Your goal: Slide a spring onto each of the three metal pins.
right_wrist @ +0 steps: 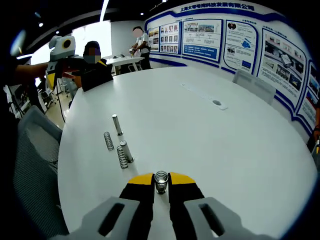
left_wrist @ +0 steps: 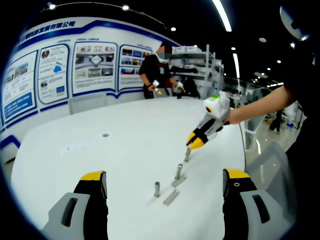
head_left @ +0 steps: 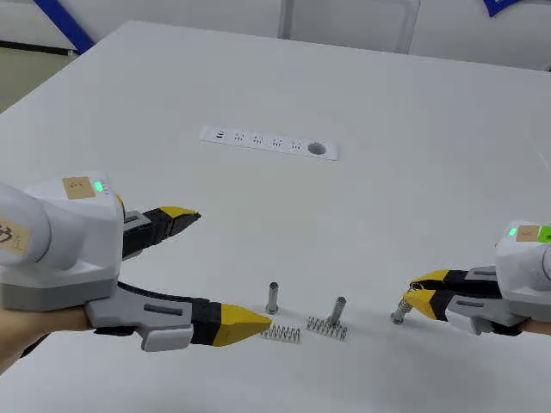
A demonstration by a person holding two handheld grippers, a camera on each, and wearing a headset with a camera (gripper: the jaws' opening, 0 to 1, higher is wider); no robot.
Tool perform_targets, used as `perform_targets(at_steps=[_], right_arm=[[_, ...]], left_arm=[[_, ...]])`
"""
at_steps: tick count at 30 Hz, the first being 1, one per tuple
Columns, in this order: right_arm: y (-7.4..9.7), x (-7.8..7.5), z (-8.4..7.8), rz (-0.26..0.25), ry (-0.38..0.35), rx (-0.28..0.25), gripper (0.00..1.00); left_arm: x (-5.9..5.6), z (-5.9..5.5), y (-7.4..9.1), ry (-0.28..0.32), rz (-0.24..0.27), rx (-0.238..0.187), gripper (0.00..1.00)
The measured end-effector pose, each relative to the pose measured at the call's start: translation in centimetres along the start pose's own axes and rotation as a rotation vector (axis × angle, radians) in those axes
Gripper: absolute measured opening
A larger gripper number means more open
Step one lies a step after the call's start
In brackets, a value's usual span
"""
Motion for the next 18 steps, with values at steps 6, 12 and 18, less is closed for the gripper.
perform_targets(at_steps=[6, 12, 18], right_arm=[[-1.0, -0.3, -0.6, -0.02, 0.0, 0.02, 0.12], [-1.7, -0.3, -1.2, -0.026, 0.011, 0.048, 0.12], [-1.9, -0.2, -1.2, -0.016, 0.007, 0.055, 0.12]], left_arm=[[0.0, -0.1, 0.0, -0.004, 0.001, 0.01, 0.98], [0.1, -0.4, 0.3, 0.0, 0.005, 0.014, 0.98], [0.4, -0.7, 0.5, 0.0, 0.02, 0.02, 0.96]])
Point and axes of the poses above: the centre of the closed fingertips' face, and the gripper's own axes: y roughly backward along the fingers, x roughly to its left, z roughly out of its top, the point moved 3 cm from there along y, roughly backward along the fingers, and after that the axes turned 12 degrees about x, right-handed, at the moved point
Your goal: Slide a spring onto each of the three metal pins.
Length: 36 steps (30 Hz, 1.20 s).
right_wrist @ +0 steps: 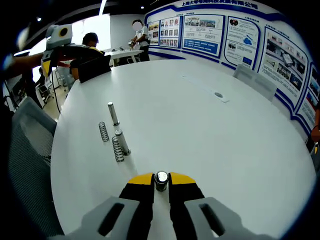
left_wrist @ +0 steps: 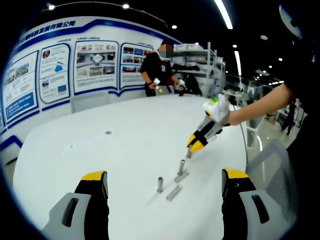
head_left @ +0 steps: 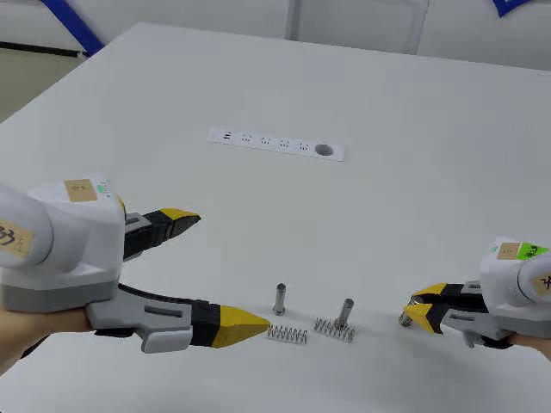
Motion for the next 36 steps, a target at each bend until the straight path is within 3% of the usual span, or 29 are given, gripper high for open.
perform_targets(at_steps=[7, 12, 17, 22, 26, 29, 32, 36], right_arm=[[0.4, 0.0, 0.3, -0.006, -0.002, -0.008, 0.17], [1.6, -0.1, 1.1, -0.021, 0.002, -0.03, 0.18], [3.3, -0.1, 3.3, -0.043, -0.012, -0.109, 0.2], [3.8, 1.9, 5.1, -0.036, 0.035, -0.148, 0.21], [3.0, 4.5, 5.5, -0.003, 0.108, -0.134, 0.21], [1.8, 6.4, 4.6, 0.034, 0.195, -0.075, 0.21], [0.6, 7.7, 3.7, 0.071, 0.207, -0.04, 0.21], [-0.9, 8.2, 2.9, 0.081, 0.201, -0.003, 0.21]], left_arm=[[-0.1, -0.1, -0.1, -0.001, -0.004, 0.004, 0.97], [-0.2, 0.2, -0.1, -0.003, -0.009, -0.003, 0.97], [-0.4, 0.4, -0.2, -0.01, -0.013, -0.006, 0.97], [-0.8, 0.4, -0.3, -0.015, -0.019, -0.008, 0.97], [-0.9, 0.4, -0.1, -0.016, -0.02, -0.009, 0.97], [-0.9, 0.1, 0.0, -0.015, -0.019, -0.005, 0.97], [-0.9, 0.0, 0.1, -0.009, -0.019, -0.009, 0.97], [-0.7, -0.4, 0.1, -0.001, -0.019, 0.001, 0.96]])
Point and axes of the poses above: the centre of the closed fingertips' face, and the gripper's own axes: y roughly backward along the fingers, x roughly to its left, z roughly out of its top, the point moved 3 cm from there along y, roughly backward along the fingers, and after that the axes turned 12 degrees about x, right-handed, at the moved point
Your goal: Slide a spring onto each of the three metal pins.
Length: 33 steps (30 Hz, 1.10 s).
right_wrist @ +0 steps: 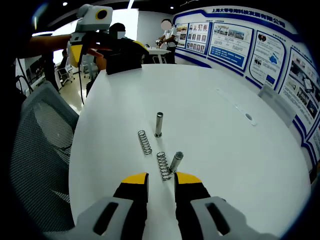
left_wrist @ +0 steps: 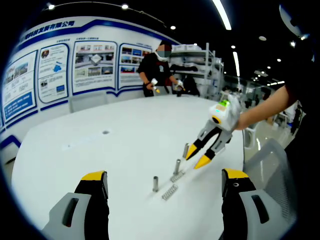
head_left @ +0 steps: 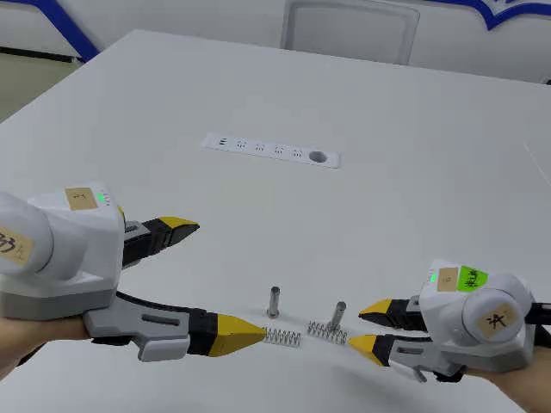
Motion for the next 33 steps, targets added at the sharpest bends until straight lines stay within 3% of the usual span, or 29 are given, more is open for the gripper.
perform_targets(at_steps=[8, 11, 15, 22, 24, 25, 33], right_arm=[[-2.1, -0.8, -0.5, 0.006, -0.044, 0.035, 0.21], [-2.8, -1.0, -0.8, 0.0, -0.005, 0.072, 0.21], [-3.4, -0.8, -0.8, 0.037, -0.025, 0.079, 0.21], [-4.2, -0.5, -0.9, 0.057, 0.003, 0.104, 0.18], [-4.6, -0.6, -1.4, 0.062, -0.001, 0.135, 0.15], [-5.1, -0.7, -1.2, 0.062, -0.001, 0.122, 0.15], [-4.6, 0.0, -1.3, 0.102, -0.034, 0.122, 0.11]], left_arm=[[0.1, 0.0, -0.4, -0.002, -0.008, 0.013, 0.96], [0.1, 0.3, -0.6, -0.003, -0.011, 0.007, 0.96], [0.0, 0.5, -0.8, -0.008, -0.013, 0.009, 0.96], [0.1, -0.3, -0.6, -0.006, -0.01, 0.029, 0.96], [0.1, -0.4, -0.5, -0.003, -0.007, 0.029, 0.96], [0.1, -0.3, -0.4, -0.003, -0.006, 0.029, 0.96], [-0.1, -0.2, -0.5, -0.007, -0.012, 0.025, 0.96]])
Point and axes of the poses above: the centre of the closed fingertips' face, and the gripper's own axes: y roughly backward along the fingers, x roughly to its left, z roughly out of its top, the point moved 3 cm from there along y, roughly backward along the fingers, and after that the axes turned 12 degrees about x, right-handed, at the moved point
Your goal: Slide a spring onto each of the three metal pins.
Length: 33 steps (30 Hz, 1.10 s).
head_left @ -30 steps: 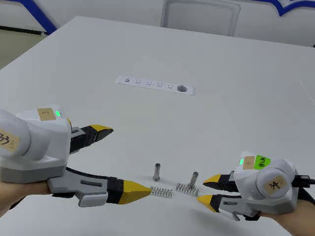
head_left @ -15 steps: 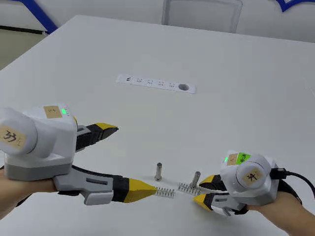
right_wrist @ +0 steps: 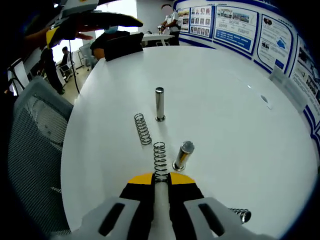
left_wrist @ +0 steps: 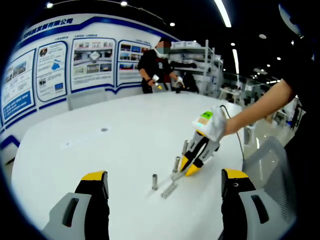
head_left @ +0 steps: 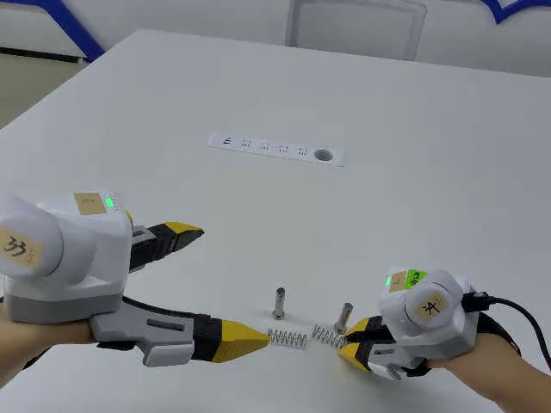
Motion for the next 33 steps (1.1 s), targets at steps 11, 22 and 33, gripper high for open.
perform_targets(at_steps=[11, 22, 33], right_arm=[[4.7, 1.4, 0.7, -0.016, 0.033, -0.088, 0.1], [11.5, 2.0, 2.8, -0.042, 0.146, -0.145, 0.11], [13.4, 5.8, 4.3, 0.001, 0.26, -0.169, 0.11]], left_arm=[[-1.8, 0.0, -0.8, -0.036, -0.063, 0.02, 0.92], [-5.1, 2.2, -2.8, -0.157, -0.176, -0.008, 0.69], [-6.9, 3.2, -4.5, -0.264, -0.255, 0.006, 0.42]])
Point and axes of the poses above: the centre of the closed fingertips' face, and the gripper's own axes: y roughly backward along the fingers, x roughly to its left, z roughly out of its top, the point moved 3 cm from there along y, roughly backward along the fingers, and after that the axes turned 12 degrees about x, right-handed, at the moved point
